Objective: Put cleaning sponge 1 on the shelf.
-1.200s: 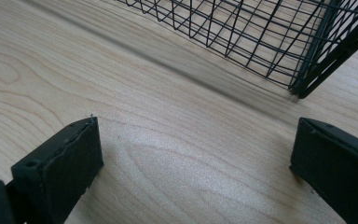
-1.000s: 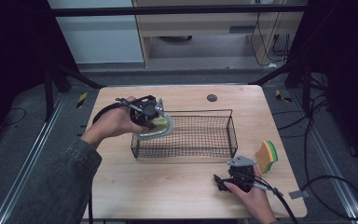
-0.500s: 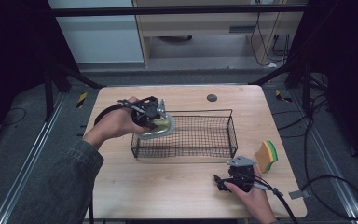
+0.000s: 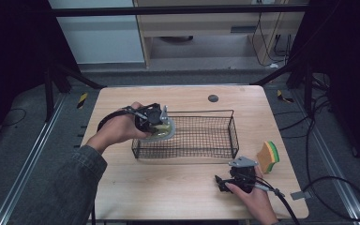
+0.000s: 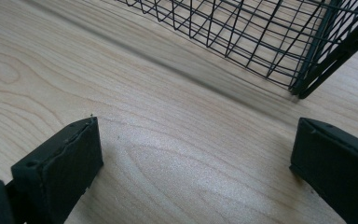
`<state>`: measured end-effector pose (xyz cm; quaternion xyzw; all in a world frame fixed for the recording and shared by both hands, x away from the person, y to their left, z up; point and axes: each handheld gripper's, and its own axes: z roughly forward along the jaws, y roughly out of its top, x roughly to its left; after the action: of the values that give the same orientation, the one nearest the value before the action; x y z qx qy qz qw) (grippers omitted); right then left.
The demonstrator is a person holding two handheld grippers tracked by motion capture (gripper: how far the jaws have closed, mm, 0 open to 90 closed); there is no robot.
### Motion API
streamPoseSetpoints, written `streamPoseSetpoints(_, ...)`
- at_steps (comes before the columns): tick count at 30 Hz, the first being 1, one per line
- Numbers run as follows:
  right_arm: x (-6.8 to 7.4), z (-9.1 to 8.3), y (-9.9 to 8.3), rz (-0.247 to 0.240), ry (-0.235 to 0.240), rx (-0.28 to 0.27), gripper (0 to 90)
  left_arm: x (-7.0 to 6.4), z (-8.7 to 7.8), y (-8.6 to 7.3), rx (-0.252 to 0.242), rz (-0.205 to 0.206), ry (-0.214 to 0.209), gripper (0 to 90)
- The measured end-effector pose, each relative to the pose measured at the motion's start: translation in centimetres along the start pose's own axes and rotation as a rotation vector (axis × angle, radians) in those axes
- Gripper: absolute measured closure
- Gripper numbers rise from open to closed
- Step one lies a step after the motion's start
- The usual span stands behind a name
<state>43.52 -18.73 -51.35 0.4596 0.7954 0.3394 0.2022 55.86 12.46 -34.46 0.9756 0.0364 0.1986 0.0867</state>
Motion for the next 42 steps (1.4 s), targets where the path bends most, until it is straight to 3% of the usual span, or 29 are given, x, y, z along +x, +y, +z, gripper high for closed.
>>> streamPoseSetpoints(30, 0.0, 0.0, 0.0, -0.003, 0.001, 0.001, 2.2, -0.9, 4.1, -1.3, 0.046, -0.023, -0.072, 70.7)
streamPoseSetpoints(42, 0.0, 0.0, 0.0, -0.003, 0.003, 0.001, 2.2, -1.0, 5.0, -1.2, 0.060, -0.022, -0.090, 70.7)
